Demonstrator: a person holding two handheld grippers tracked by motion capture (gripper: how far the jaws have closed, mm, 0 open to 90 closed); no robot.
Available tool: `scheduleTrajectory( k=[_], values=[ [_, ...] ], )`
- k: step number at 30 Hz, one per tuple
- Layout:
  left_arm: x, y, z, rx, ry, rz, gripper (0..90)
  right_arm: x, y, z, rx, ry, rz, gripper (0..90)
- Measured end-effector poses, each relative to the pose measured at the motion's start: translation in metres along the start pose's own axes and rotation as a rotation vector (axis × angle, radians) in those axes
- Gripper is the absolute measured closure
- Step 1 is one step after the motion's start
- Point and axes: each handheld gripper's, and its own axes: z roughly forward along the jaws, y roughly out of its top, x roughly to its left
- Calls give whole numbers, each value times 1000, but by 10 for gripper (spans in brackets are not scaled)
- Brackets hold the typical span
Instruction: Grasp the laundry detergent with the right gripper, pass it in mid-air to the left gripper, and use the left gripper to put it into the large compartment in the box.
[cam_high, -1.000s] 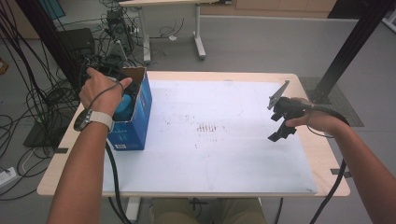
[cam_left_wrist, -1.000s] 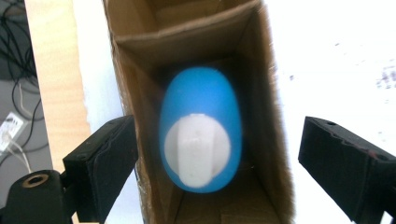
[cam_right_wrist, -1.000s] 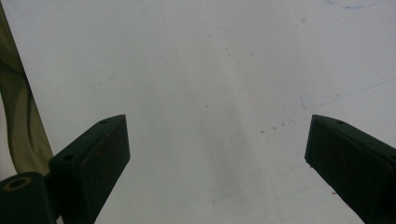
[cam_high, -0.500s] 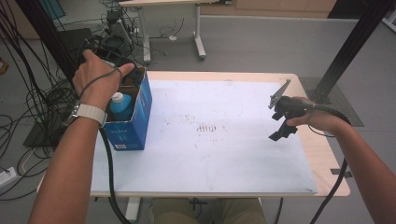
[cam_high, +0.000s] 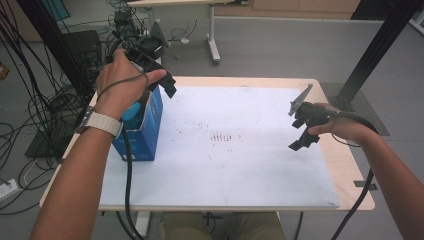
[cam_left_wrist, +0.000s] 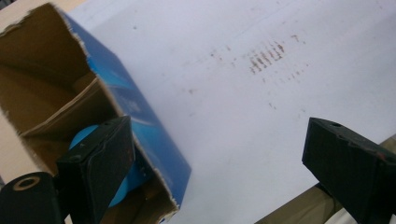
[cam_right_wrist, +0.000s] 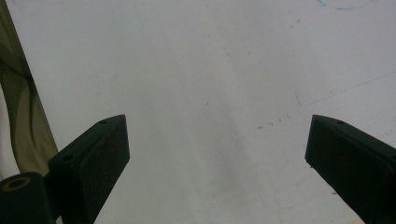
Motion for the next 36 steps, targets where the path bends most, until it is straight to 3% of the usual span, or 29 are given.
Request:
scheduleTrajectory(
  k=[5, 14, 20, 23, 31, 36],
  values=[
    [-8, 4, 10, 6, -28, 18, 97, 0, -3, 2, 4, 1, 1, 63],
    [-23, 8, 28, 16, -69, 118, 97, -2, -4, 0, 7, -2, 8, 63],
    [-36, 8, 49, 16, -96, 186, 97, -2, -4, -1, -1, -5, 6, 63],
    [-43, 8, 62, 39, -118, 222, 97, -2, -4, 0, 1, -4, 7, 62],
    [-58, 7, 78, 70, -116, 305, 98, -1, -5, 2, 6, -1, 11, 62],
    [-63, 9, 83, 88, -94, 324, 98, -1, -4, 3, 2, 2, 9, 62]
  ],
)
